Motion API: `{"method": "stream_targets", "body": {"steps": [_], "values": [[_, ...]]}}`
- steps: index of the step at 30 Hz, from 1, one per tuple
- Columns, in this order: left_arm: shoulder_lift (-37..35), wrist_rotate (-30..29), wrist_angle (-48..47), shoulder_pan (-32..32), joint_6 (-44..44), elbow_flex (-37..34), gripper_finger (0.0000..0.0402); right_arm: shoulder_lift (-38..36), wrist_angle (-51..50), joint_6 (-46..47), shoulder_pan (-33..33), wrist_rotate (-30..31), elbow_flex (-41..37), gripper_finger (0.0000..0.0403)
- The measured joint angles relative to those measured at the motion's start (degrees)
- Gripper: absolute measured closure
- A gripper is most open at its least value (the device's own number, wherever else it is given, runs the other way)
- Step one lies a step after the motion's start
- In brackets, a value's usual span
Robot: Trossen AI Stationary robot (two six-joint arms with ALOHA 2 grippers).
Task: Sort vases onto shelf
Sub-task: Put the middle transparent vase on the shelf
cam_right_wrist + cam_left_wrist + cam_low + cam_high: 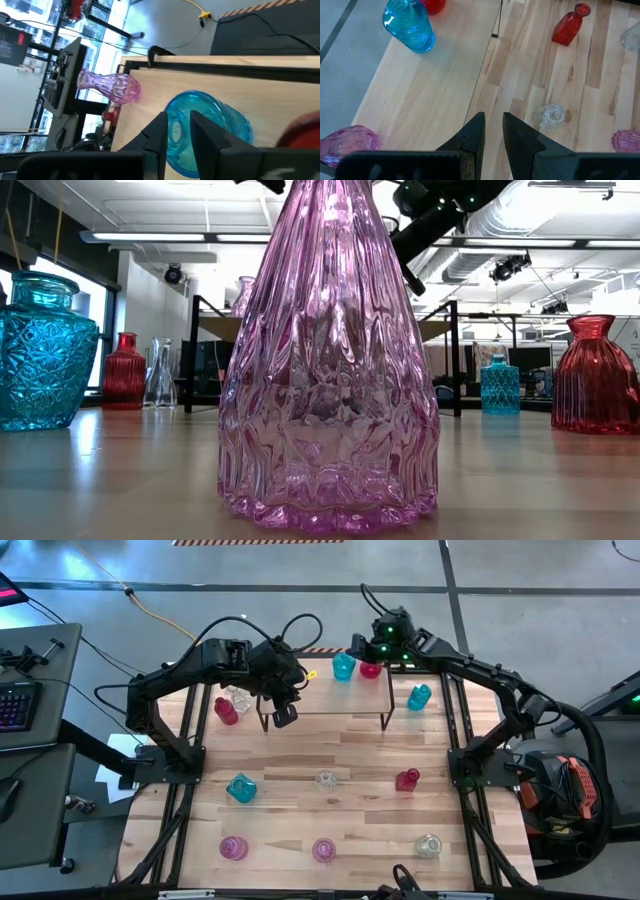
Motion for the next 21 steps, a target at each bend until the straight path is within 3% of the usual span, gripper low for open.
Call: {"method": "stream_targets", "body": {"steps": [12, 21], "values": [[0.0, 0.0, 0.0, 0.0, 0.0, 0.0, 0.0344, -2.8, 0.0, -4.6, 0.0, -1.6, 0.0, 0.0338], [0.0, 0.0, 0.0, 0.0, 0.0, 0.0, 0.0344, -8.8, -11.0, -10.9, 2.2, -1.8, 0.0, 0.0339]]}}
